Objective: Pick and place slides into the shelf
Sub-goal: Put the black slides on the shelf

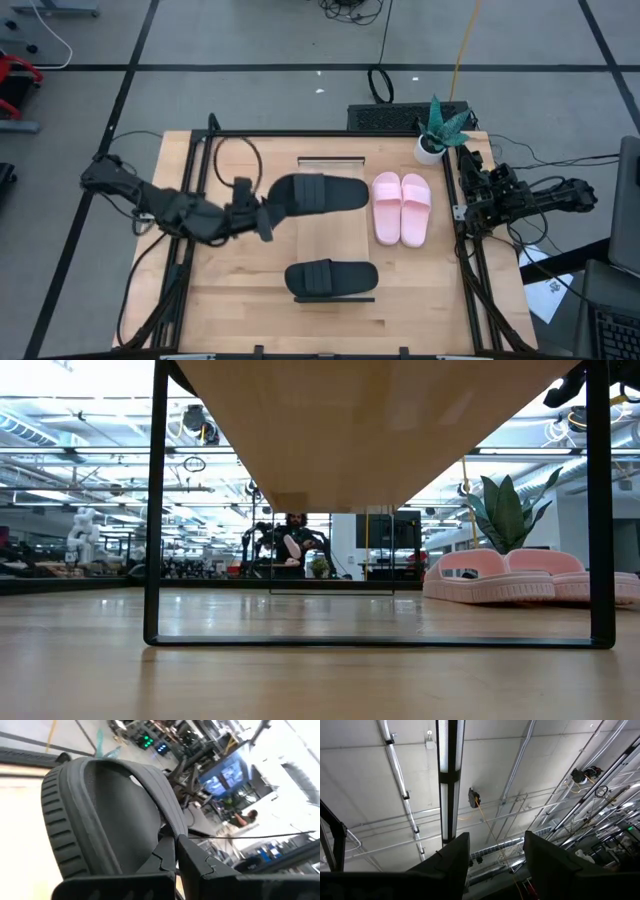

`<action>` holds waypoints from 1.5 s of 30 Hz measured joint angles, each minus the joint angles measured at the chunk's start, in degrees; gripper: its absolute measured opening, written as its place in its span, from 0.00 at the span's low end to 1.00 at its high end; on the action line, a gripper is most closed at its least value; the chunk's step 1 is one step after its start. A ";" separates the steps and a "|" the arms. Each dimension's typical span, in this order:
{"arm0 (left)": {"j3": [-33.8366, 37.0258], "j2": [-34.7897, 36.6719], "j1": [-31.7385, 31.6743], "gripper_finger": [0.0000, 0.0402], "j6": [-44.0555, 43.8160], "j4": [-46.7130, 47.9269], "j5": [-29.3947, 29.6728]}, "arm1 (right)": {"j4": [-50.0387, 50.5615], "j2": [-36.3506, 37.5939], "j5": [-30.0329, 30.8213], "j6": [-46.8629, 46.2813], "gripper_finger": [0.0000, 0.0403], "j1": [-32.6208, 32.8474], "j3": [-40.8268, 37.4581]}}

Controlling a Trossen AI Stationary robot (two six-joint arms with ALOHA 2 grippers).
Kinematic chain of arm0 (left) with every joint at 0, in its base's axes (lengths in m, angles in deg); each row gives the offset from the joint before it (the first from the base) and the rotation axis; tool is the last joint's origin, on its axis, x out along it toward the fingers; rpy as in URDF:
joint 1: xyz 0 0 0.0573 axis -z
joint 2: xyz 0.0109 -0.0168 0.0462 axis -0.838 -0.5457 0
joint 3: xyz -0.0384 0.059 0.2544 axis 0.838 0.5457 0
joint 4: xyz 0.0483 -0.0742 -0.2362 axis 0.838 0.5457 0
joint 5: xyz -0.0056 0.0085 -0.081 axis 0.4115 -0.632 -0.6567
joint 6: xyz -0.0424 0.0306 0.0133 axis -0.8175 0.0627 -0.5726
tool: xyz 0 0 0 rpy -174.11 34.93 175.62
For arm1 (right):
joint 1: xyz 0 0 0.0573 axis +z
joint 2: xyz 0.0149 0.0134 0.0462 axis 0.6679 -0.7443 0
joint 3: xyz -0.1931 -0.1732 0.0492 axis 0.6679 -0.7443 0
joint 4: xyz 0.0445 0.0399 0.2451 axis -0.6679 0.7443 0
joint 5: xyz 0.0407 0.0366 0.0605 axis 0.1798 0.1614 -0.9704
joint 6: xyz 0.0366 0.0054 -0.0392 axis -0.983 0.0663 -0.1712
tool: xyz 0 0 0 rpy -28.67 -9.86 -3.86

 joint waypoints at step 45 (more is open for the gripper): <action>0.00 -12.80 1.10 0.00 -8.54 -2.89 -6.57 | 0.17 -0.02 -0.01 -0.15 0.44 -0.01 0.00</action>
